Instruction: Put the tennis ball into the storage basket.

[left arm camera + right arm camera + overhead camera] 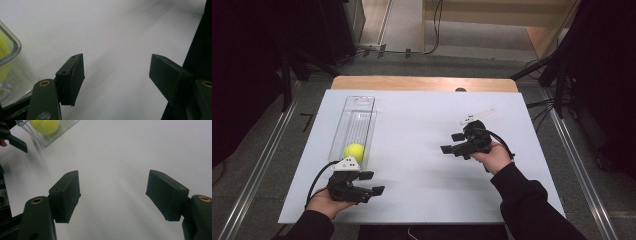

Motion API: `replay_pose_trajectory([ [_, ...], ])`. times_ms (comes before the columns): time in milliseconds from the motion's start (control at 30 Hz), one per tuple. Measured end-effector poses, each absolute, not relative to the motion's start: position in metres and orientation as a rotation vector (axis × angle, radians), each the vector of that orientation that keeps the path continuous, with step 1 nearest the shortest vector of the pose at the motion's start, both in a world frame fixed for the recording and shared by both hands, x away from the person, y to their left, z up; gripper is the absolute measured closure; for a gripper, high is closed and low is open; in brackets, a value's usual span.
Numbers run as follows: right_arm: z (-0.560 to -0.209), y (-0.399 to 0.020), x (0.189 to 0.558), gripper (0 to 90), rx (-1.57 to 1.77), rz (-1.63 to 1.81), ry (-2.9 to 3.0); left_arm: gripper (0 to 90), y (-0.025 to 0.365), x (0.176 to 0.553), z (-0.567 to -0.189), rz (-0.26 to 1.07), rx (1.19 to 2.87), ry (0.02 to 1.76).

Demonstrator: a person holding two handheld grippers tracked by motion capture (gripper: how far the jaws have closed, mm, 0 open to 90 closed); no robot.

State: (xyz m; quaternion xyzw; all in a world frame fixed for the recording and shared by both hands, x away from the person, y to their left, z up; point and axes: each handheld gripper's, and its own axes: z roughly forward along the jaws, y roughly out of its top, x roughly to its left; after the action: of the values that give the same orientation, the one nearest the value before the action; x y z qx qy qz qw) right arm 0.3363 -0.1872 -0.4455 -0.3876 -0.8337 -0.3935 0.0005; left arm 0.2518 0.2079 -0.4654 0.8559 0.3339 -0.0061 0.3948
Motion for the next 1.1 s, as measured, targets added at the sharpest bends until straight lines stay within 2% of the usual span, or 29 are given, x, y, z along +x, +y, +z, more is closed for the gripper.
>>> replay_pose_trajectory([
  [1100,-0.469,-0.221,0.292,24.8,-1.285,-1.201,-2.598,29.2,0.208,0.252,-0.466,-0.013,2.171,0.852],
])
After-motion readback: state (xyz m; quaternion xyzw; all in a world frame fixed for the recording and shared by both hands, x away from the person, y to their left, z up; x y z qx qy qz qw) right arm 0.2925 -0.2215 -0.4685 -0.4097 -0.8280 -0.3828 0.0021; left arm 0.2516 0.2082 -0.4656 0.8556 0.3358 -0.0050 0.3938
